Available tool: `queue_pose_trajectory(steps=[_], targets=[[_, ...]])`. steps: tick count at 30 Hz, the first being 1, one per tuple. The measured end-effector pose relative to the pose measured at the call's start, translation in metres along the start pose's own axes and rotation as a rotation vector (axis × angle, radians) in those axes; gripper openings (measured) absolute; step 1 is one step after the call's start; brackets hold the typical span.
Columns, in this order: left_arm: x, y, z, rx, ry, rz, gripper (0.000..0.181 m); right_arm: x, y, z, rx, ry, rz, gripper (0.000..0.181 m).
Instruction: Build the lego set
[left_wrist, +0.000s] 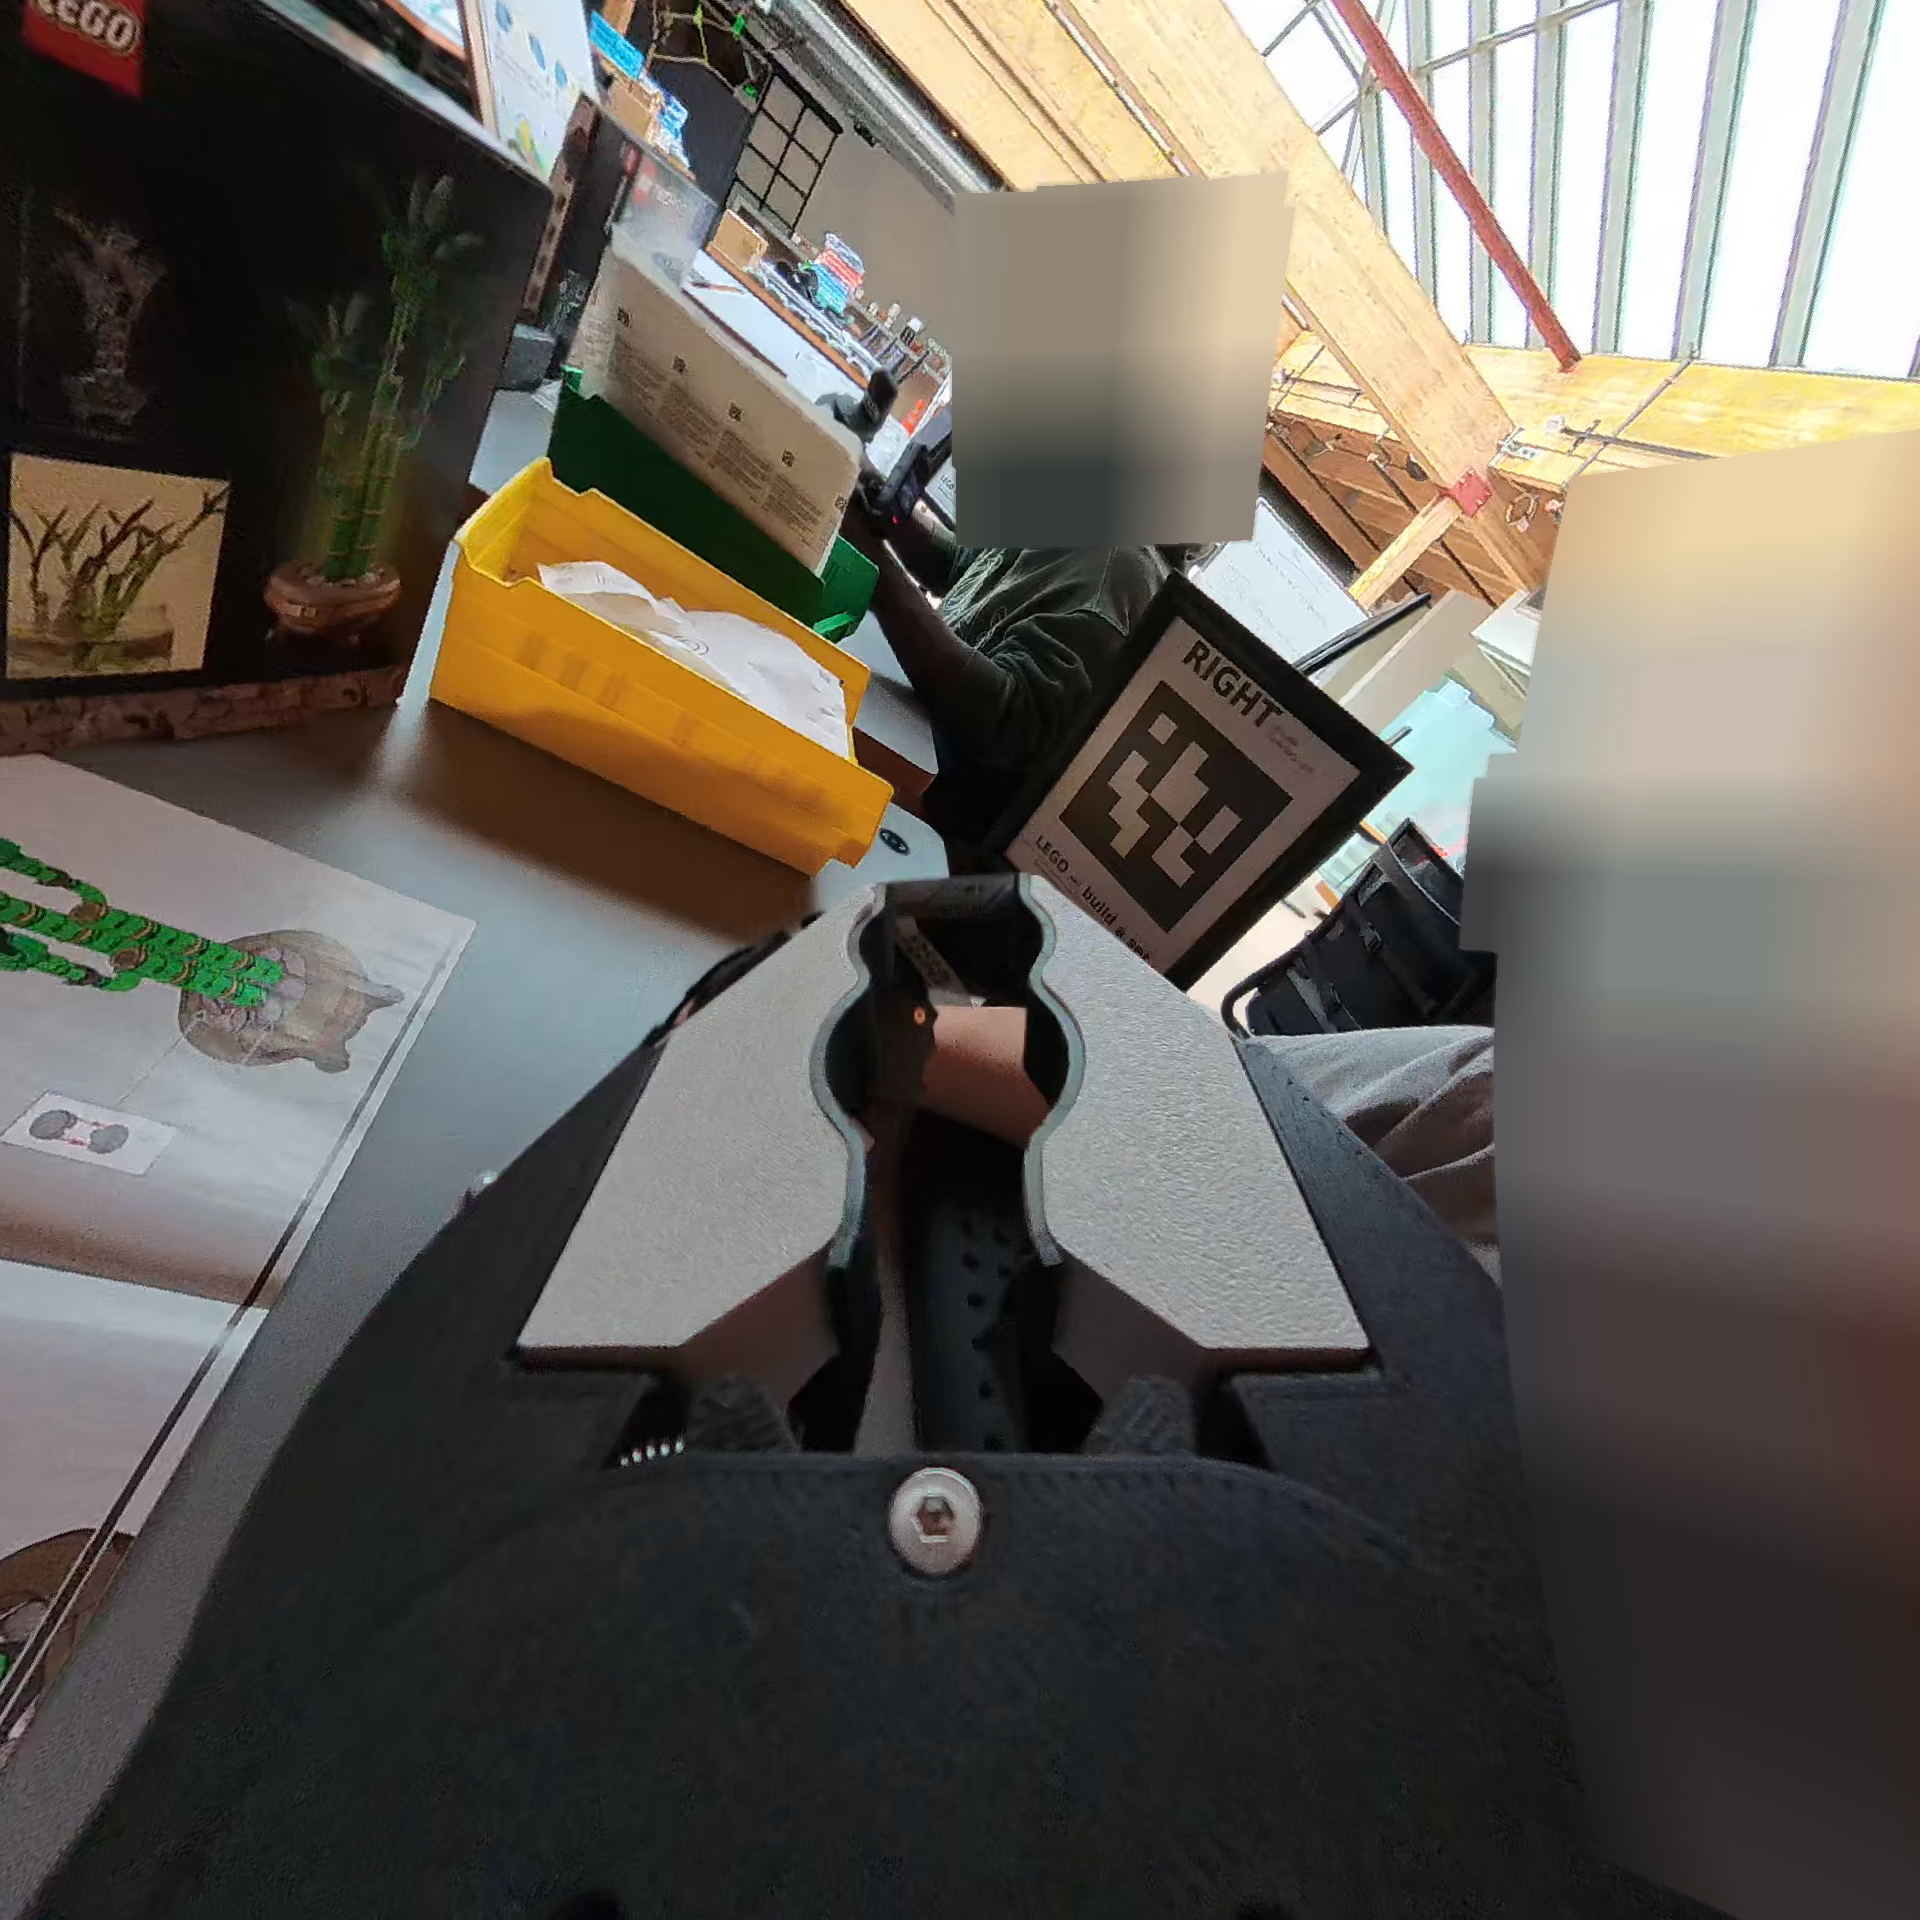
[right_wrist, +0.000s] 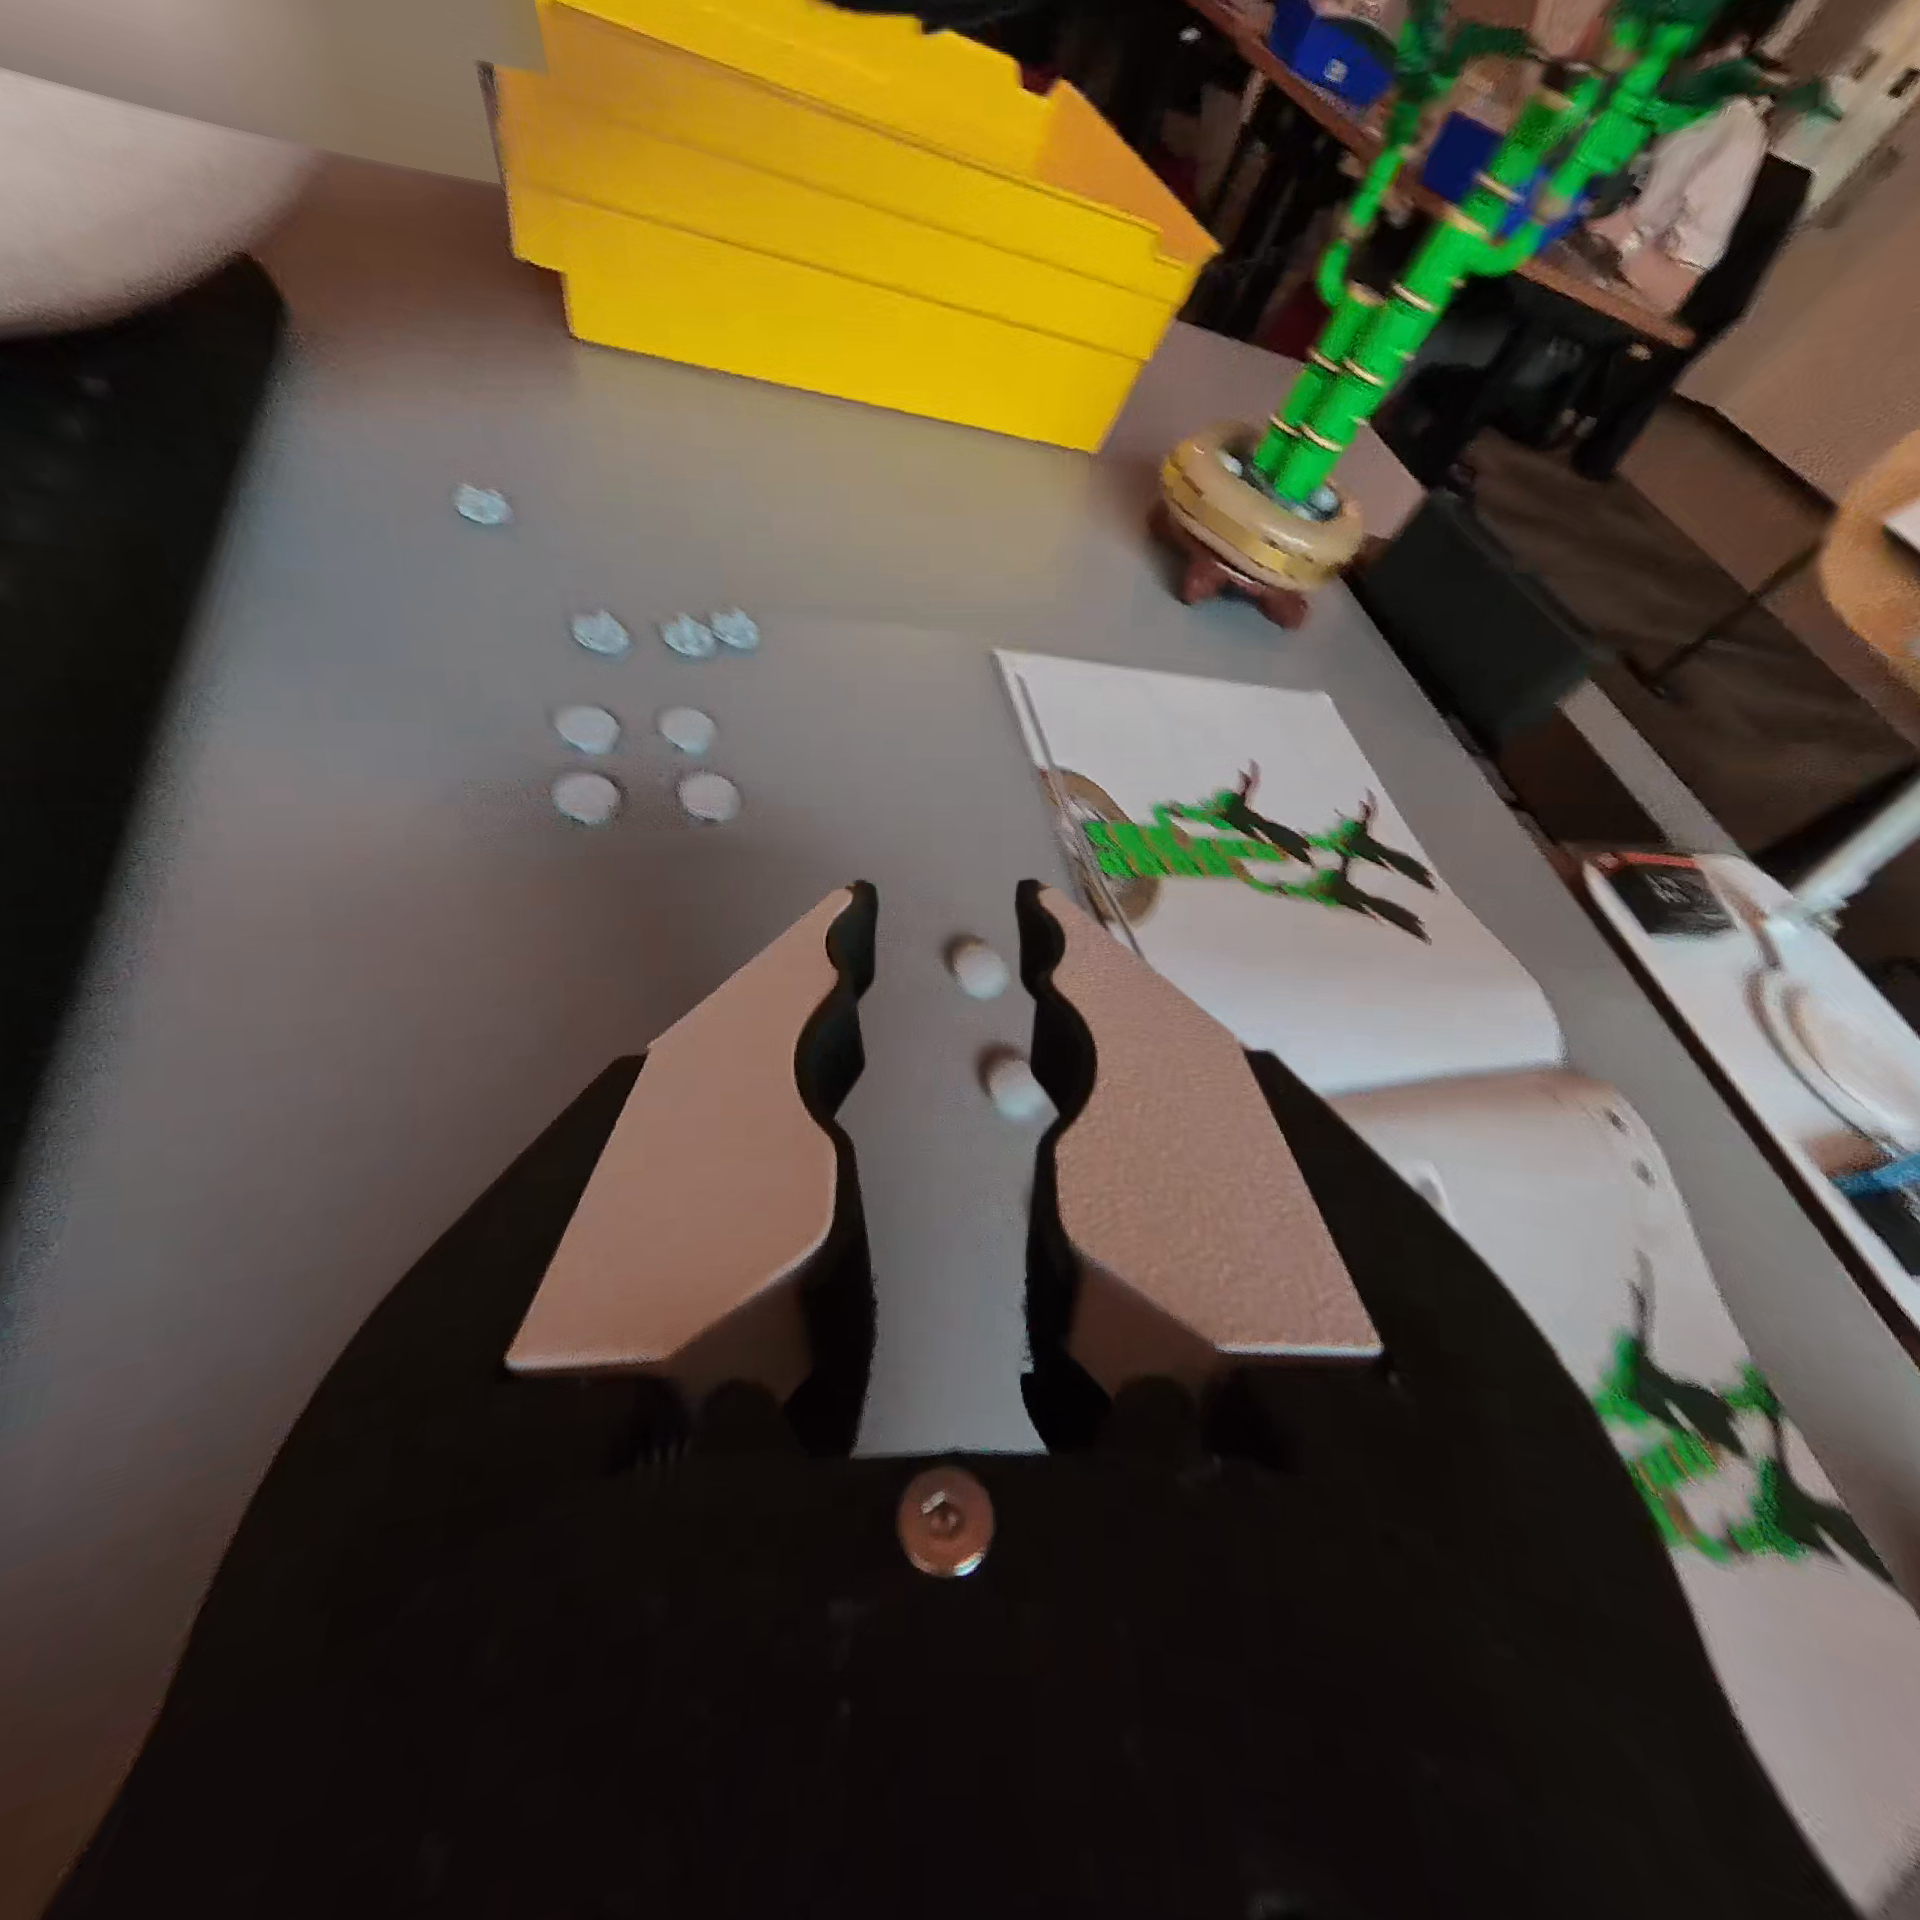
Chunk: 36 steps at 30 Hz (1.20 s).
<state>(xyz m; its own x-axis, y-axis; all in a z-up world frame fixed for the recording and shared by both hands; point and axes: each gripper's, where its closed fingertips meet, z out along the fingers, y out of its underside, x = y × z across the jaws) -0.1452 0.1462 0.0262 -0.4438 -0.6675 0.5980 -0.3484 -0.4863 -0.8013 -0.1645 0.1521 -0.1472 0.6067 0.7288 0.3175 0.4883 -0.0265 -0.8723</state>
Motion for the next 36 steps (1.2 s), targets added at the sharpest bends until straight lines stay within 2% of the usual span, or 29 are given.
queue_pose_trajectory(steps=[3, 6, 15, 21, 36], targets=[[0.020, -0.004, 0.001, 0.008, 0.000, 0.021, 0.022, -0.034, -0.022, 0.035, 0.016, -0.116, 0.005, 0.026], [0.032, -0.004, 0.000, -0.005, -0.034, 0.019, 0.023, -0.054, -0.035, 0.065, 0.017, -0.178, 0.008, 0.024], [0.047, -0.016, -0.023, 0.044, -0.152, 0.091, 0.023, -0.079, -0.027, 0.127, -0.123, -0.301, 0.097, 0.020], [0.046, -0.015, -0.022, 0.035, -0.150, 0.083, 0.023, -0.090, -0.012, 0.143, -0.243, -0.368, 0.114, 0.021], [0.032, -0.014, -0.024, 0.034, -0.170, 0.058, 0.024, -0.079, -0.012, 0.137, -0.256, -0.338, 0.076, 0.011]])
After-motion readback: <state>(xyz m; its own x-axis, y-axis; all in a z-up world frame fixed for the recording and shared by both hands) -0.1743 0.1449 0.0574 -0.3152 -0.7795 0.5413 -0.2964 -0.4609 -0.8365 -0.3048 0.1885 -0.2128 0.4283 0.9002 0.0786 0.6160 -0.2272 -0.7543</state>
